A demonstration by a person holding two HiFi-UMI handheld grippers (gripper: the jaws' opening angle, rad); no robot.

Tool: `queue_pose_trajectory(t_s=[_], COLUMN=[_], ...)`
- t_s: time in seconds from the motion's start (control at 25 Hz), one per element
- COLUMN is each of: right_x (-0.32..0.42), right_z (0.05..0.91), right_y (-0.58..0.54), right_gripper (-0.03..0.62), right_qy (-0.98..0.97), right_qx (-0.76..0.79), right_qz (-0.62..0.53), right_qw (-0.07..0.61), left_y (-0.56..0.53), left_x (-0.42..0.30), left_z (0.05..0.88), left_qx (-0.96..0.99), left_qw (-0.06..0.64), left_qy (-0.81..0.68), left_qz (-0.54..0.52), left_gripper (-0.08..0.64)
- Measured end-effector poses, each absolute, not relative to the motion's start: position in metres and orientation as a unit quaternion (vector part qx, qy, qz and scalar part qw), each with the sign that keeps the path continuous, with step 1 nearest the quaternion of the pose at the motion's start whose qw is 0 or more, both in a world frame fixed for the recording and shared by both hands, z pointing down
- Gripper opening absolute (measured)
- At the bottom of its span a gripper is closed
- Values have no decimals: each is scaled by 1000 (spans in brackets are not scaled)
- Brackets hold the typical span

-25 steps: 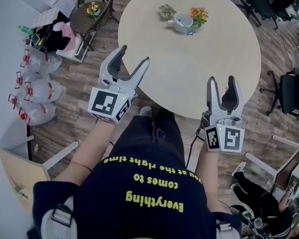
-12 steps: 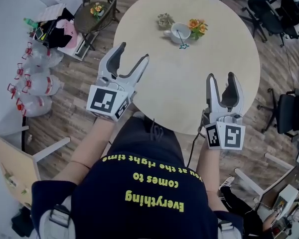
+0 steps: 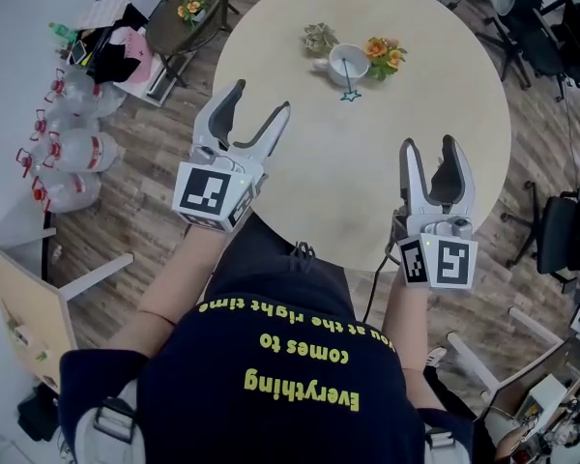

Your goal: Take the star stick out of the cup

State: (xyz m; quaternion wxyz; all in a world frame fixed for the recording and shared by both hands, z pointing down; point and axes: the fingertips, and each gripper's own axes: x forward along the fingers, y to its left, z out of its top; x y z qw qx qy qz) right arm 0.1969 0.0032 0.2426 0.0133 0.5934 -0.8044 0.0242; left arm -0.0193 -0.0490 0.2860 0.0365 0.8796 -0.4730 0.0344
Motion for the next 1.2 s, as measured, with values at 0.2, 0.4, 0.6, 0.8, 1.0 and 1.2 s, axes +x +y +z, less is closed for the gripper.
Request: queue_pose_trajectory(t_s=[0.2, 0.4, 0.6, 0.8, 1.0, 1.2], right_x=[197, 191, 185, 176, 165, 156], right_z=[250, 258, 273, 293, 313, 332], right_y=[-13, -30, -52, -74, -92, -106], right_gripper=[256, 256, 255, 253, 253, 253], right_qy=[-794, -784, -778, -782, -787, -790], right_qx=[606, 618, 623, 614, 602, 592], right_qz=[39, 55, 78, 105, 129, 154], right_qw=[18, 22, 23, 25, 31, 36], left_y=[-70, -93, -117, -132, -142, -150], left_x=[-14, -14, -17, -17, -22, -29], left_z=[289, 297, 309, 319, 334, 344], left_qx=[889, 896, 898, 900, 898, 894], left_qw=[35, 38, 51, 63, 75, 84], left_qy=[-456, -439, -434, -429, -430, -435], left_qz=[37, 44, 43, 46, 58, 65], left_gripper=[295, 295, 295, 295, 295, 295])
